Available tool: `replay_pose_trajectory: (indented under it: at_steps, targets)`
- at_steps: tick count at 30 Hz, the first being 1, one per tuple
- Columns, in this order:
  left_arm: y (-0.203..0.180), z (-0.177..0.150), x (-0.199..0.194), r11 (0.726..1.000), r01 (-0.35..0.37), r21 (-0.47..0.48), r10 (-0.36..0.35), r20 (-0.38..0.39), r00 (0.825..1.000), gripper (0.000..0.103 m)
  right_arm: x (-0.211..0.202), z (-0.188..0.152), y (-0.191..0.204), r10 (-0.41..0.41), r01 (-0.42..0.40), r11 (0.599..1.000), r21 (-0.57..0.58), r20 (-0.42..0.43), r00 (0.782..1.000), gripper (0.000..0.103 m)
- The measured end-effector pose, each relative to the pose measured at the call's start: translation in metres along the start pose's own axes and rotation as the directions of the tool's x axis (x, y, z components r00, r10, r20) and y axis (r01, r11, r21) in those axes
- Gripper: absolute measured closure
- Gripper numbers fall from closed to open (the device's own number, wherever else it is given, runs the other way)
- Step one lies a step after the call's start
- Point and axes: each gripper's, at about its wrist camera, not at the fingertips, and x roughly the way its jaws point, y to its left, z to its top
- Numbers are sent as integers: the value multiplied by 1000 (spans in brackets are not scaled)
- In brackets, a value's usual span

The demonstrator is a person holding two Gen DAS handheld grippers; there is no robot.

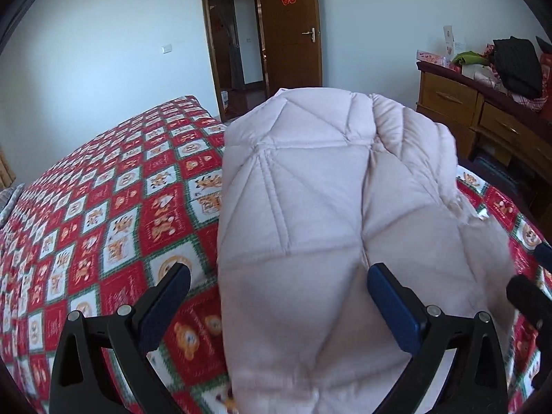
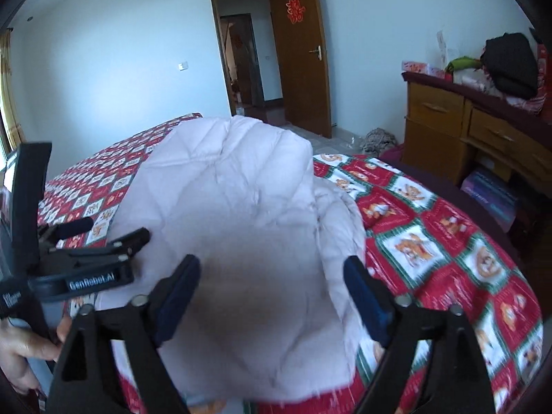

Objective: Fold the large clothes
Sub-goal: 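Lower the folded jacket onto the bed with both tools and release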

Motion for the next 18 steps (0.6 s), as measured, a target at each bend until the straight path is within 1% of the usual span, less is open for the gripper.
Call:
replay_pose_trajectory:
  at_steps: [5,8,11,15,18]
  targets:
    - [-1,-18,-24,1000,3,-6,-3,-8,1000,1,-21,-18,-2,-3,3,1000,-5,7,1000,14]
    - [-5,-28,-37,1000,-9,4,9,-15,1000,1,-33,-21,-2,11,-11,1000,-3,4,1000,14]
    - [-9,-41,-52,1000,-23,12,23,-31,999,1,-46,-28,-1,1,0,1000,9,-8,1000,14]
    - [-10,-58,-74,1000,8,7,-8,-13,1000,1,-64,-41,-5,15,-14,999,43,-20,1000,12]
    - [-13,-68,-88,1000,23,3,-23,-7,1000,1,-76,-49,-2,7,-6,1000,24,-25,1000,12]
